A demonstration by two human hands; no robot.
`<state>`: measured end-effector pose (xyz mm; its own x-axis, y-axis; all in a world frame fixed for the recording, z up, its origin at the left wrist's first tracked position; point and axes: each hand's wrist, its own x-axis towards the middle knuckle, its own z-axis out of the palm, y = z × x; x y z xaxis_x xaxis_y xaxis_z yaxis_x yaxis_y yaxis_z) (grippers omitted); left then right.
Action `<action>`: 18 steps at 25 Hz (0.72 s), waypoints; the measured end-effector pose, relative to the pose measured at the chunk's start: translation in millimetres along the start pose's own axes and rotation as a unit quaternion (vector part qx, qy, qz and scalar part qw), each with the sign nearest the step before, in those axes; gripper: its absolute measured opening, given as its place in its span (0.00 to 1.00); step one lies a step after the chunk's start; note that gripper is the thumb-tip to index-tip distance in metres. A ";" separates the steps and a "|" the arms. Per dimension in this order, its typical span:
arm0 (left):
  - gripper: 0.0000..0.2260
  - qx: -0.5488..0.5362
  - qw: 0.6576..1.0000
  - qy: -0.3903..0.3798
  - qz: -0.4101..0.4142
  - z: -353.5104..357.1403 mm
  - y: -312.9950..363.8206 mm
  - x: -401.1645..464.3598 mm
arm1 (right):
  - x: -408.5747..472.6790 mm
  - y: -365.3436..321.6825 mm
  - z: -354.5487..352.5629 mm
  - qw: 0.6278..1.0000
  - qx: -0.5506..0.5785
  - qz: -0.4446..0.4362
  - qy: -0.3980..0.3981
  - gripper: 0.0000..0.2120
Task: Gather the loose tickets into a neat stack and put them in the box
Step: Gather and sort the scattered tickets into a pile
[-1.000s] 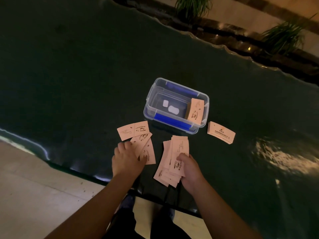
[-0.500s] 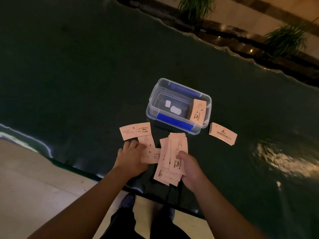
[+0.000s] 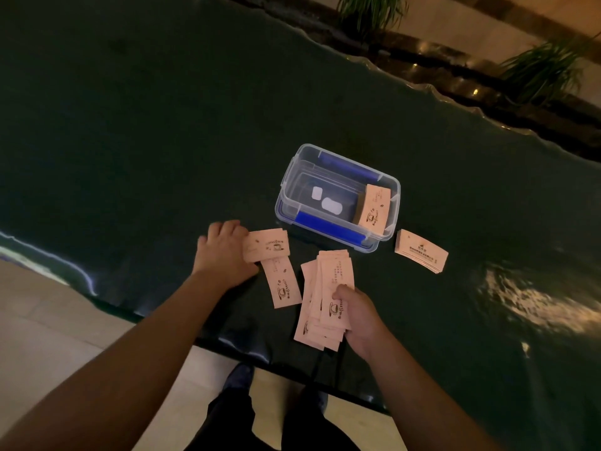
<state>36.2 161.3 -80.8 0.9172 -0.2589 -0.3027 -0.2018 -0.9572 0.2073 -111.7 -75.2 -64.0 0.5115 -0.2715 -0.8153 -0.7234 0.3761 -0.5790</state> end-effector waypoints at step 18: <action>0.40 -0.086 0.992 -0.051 0.075 12.4 23.4 -13.2 | 12.9 -9.5 5.0 1.000 0.007 0.015 -0.027 0.17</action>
<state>15.2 140.7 -83.5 0.8405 -0.4161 -0.3470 -0.2635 -0.8735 0.4093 -95.9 -77.9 -69.0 0.5138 -0.2121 -0.8313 -0.7329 0.3951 -0.5538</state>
